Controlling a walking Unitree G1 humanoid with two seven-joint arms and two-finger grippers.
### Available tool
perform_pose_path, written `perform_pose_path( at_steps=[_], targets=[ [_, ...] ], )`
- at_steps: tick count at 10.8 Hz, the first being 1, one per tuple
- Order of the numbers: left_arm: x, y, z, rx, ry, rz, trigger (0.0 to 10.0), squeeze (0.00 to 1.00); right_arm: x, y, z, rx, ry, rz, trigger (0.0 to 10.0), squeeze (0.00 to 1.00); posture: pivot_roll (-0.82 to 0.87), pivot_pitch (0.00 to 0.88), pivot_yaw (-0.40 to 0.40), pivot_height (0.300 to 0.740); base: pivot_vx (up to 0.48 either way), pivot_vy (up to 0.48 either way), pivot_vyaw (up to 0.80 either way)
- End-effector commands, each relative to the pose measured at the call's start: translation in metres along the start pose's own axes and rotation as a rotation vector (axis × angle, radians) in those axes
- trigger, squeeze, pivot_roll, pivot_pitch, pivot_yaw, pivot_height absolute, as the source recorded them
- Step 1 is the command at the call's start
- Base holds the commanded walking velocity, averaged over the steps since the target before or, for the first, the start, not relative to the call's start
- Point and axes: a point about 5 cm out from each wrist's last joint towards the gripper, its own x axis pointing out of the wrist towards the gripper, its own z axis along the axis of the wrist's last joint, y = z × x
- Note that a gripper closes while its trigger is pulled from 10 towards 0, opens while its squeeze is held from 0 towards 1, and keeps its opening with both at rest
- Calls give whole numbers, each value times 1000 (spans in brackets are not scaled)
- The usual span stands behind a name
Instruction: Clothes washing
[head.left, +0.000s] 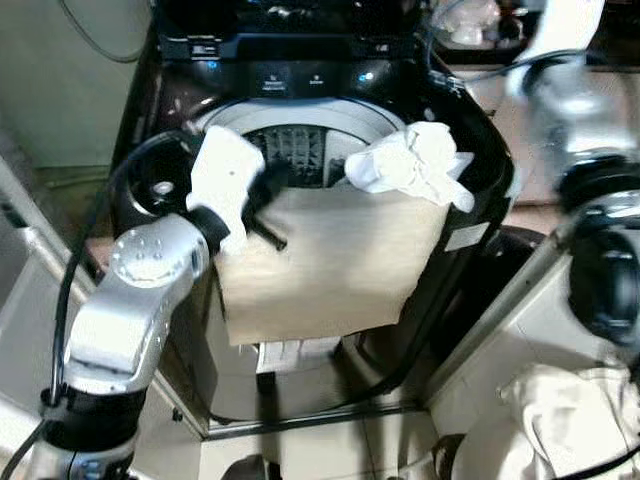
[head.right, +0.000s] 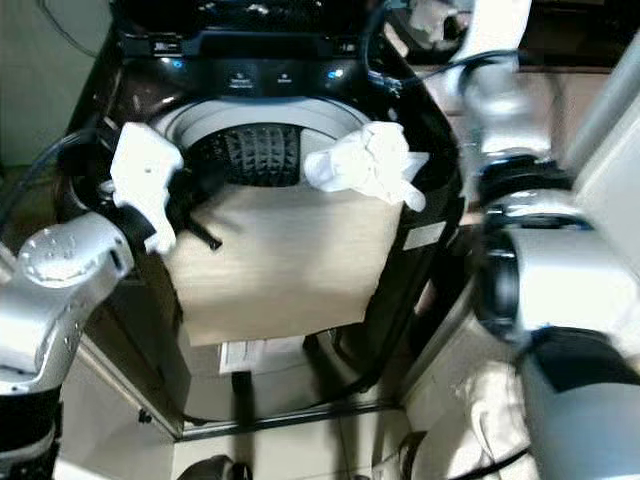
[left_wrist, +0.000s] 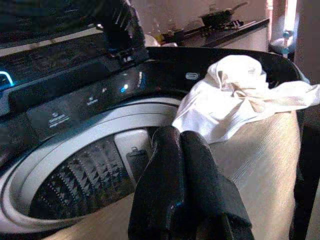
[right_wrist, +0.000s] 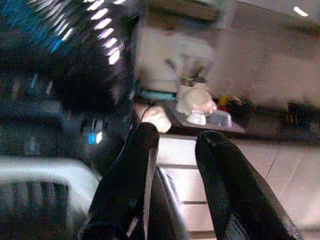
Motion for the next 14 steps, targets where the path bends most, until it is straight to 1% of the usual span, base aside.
perform_pose_path(
  at_steps=[1,2,3,4,5,6,7,8,9,10,11,12,13,14],
  targets=[
    [1,-2,0,2,5,-20,10000,0,-1,7,-11,-117,76,84,10000,0,42,0,-28,740,0,0,0],
    [-2,-16,-7,22,43,-140,10000,0,-12,6,-48,-435,306,306,10000,0,28,0,-23,740,0,0,0],
    [-2,-22,-9,7,49,-177,10000,0,-17,2,-58,-528,386,385,10000,0,18,0,-18,740,0,0,0],
    [-1,-27,-10,6,56,-217,10000,0,-19,2,-61,-544,430,439,10000,0,11,0,-14,740,0,0,0],
    [-1,-29,-10,5,56,-232,10000,0,-20,9,-61,-543,462,522,10000,0,9,0,-15,740,0,0,0],
    [-1,-30,-10,5,58,-242,10000,0,-21,20,-63,-527,478,603,10000,0,9,0,-18,740,0,0,0],
    [-2,-31,-11,2,62,-251,10000,0,-22,33,-64,-472,479,676,10000,0,11,0,-21,740,0,0,0],
    [-4,-32,-12,2,64,-254,10000,0,-22,48,-65,-381,467,724,10000,0,21,0,-30,740,0,0,0],
    [-6,-31,-12,-2,68,-246,10000,0,-20,62,-62,-289,433,731,10000,0,27,0,-36,740,0,0,0],
    [-8,-29,-12,0,71,-227,10000,0,-17,71,-59,-243,394,659,10000,0,35,0,-41,740,0,0,0],
    [-9,-27,-12,2,76,-202,10000,0,-14,72,-63,-282,380,530,10000,0,42,0,-43,740,0,0,0],
    [-10,-23,-12,1,78,-178,10000,0,-10,70,-60,-336,330,408,10000,0,43,6,-37,740,0,0,0],
    [-9,-20,-12,6,76,-149,10000,0,0,65,-32,-330,125,175,10000,0,47,13,-28,740,0,0,0],
    [-6,-16,-9,10,65,-121,10000,0,4,58,-8,-209,2,63,10000,0,52,16,-25,740,0,0,0]
  ],
)
